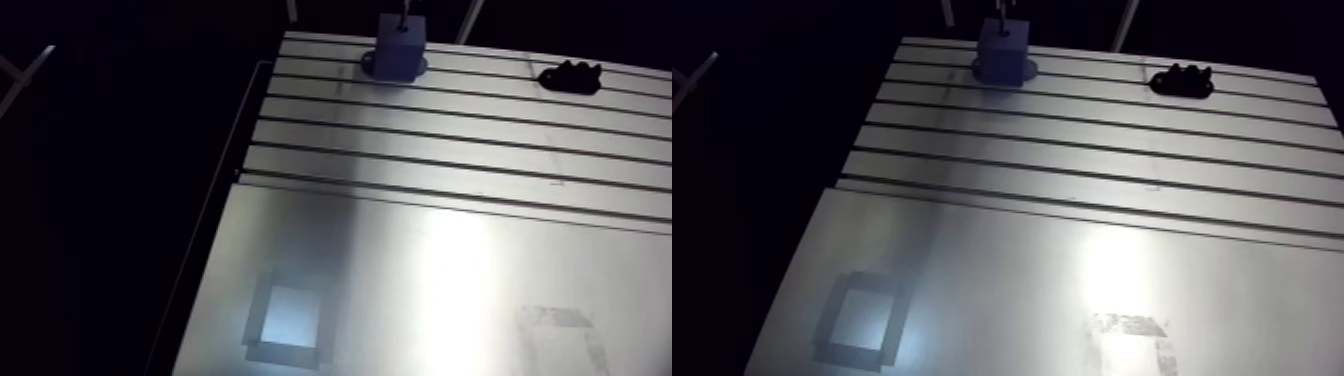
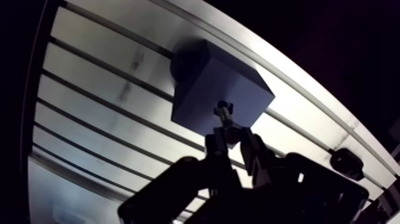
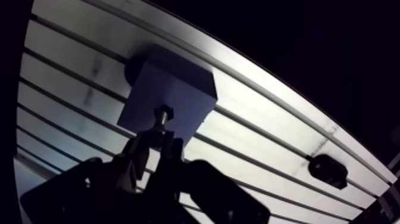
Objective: Pick up the M10 bolt and insert it into the hex recess until seated.
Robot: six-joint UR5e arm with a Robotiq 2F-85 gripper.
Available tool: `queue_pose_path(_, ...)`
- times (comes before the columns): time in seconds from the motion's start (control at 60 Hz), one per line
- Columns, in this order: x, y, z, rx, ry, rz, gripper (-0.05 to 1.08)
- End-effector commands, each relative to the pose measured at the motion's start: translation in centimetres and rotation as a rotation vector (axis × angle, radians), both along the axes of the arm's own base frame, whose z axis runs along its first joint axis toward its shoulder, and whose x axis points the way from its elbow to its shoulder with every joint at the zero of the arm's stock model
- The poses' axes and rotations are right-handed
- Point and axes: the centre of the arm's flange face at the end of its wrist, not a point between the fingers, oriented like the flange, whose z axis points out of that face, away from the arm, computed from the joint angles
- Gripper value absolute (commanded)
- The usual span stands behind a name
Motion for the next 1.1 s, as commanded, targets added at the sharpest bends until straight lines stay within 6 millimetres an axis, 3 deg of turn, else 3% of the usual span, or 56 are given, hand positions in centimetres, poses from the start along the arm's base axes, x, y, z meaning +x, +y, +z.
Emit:
queue_pose_path(0.017,0.03,-0.01,-0.06,0.005,0.000,0.003,1.03)
queue_pose_path(1.1,-0.06,-0.06,-0.59,0.002,-0.006,0.004,1.03)
